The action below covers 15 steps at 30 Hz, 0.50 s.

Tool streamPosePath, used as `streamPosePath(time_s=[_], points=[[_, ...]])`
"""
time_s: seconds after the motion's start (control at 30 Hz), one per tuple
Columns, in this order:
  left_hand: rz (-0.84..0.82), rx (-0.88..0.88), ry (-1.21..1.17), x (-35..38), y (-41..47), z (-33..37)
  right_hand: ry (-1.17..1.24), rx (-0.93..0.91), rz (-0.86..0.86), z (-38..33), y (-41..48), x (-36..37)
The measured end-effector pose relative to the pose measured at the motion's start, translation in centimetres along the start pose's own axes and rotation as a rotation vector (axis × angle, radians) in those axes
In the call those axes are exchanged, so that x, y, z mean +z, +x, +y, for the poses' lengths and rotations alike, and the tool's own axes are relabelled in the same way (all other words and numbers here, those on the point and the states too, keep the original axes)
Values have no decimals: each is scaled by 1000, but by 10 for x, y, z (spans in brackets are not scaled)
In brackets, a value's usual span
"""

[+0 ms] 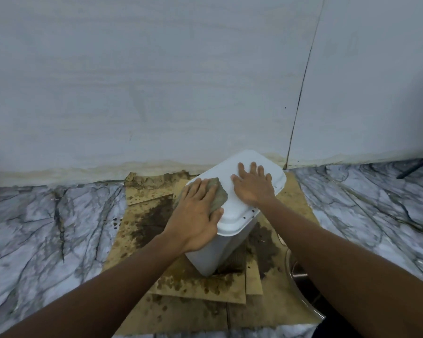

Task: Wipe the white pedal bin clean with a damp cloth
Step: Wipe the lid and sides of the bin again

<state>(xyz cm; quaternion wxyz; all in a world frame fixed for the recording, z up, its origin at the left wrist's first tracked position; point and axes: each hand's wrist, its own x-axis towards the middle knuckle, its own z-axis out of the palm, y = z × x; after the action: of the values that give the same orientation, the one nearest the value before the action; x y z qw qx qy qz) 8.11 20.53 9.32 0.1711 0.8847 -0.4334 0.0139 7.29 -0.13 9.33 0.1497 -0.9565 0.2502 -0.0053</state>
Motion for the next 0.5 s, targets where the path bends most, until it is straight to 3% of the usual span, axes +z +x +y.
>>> streamPosePath(time_s=[0.2,0.5], points=[[127,-78,46,17,24,15,-6,-29,-33,7,27,0],[257,-41,-46,-7,76,-43,73,-235,-68,38,94,-27]])
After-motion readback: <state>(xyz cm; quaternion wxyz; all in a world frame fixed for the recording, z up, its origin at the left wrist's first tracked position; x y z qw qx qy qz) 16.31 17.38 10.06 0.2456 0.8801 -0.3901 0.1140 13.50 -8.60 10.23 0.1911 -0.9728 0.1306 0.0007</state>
